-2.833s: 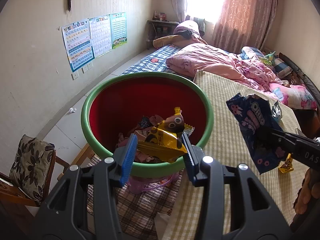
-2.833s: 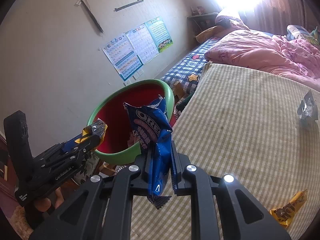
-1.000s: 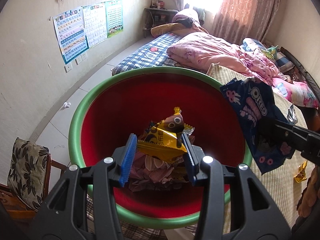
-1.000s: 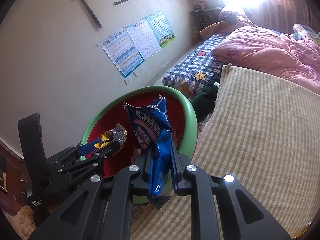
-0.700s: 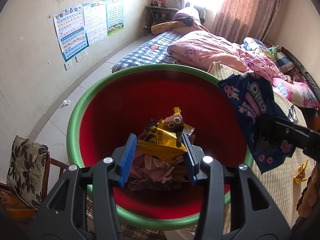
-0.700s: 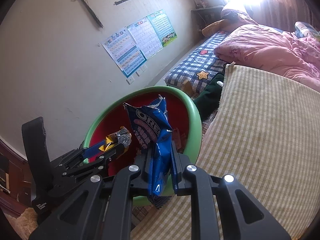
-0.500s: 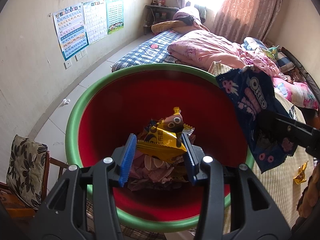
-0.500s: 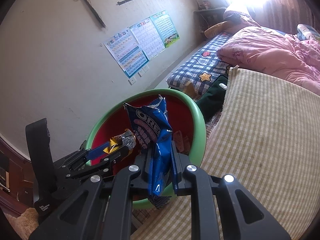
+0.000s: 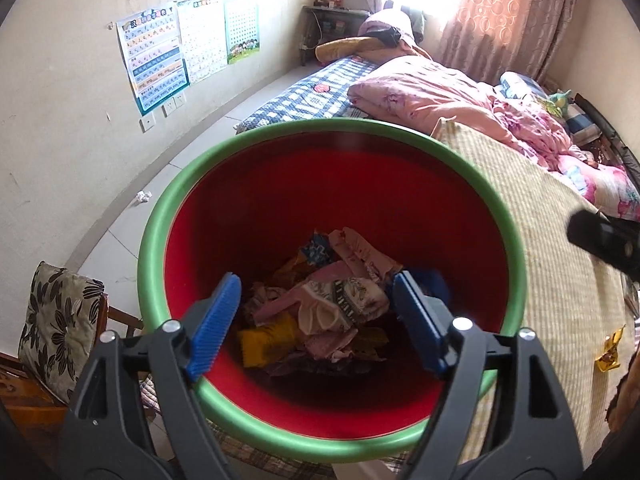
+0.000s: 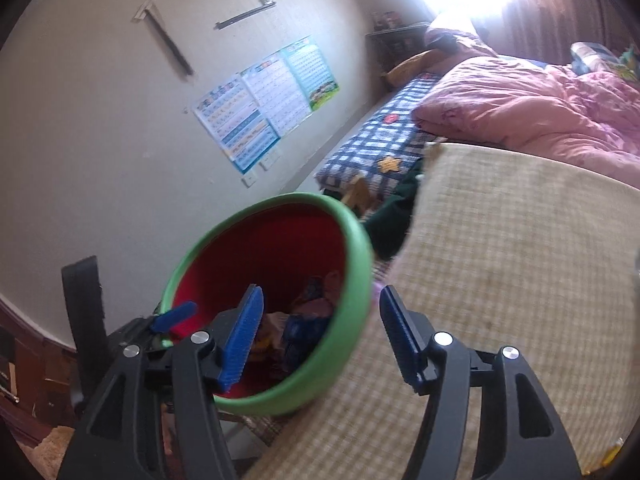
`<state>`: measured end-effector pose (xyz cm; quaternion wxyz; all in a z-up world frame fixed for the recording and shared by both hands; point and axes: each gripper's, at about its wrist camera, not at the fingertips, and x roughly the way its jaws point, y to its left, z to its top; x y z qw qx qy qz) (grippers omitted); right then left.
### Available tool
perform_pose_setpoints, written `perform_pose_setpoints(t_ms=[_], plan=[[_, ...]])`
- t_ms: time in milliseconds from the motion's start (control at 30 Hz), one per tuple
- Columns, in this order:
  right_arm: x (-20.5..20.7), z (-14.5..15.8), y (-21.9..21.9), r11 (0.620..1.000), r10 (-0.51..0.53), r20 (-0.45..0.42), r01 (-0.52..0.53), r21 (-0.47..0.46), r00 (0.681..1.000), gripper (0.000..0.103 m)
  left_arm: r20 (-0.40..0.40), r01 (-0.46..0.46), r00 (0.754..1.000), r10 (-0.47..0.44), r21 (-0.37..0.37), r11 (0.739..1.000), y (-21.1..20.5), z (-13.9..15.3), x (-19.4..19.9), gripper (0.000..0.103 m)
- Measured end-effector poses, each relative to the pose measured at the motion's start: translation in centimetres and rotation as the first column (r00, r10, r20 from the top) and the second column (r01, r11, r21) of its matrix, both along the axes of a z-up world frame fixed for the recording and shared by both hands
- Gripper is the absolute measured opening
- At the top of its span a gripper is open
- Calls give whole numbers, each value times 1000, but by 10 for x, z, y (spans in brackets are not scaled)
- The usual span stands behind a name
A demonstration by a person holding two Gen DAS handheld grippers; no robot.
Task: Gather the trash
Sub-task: 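Hold both wrappers over the red bucket and open both tools to drop them, then grasp the yellow-brown wrapper with the right tool while the left tool grasps the white-blue snack bag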
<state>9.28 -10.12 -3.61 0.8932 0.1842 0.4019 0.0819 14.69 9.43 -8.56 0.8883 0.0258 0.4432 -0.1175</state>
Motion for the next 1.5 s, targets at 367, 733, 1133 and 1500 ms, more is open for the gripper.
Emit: perform_pose_setpoints(t_ms=[367,733,1133,1500], plan=[[-121,-3,-123,928,-345,-31,336,-162,938,70,59,60,997,-58,-33,998,-56,17,-26,78],[-166,-61,-169,959,-282,-203,283,-27,938,47,54,218,975,-216,-33,975,-164,17,-70,79],[-199,-52,-215,968,-247,-157,252,9,956,38,30,427,904,-426,-56,902,-328,4,-66,79],[-223,-50,-247,956,-280,-150,289,42,948,38,-70,505,861,-503,8,863,-437,-42,-32,65]])
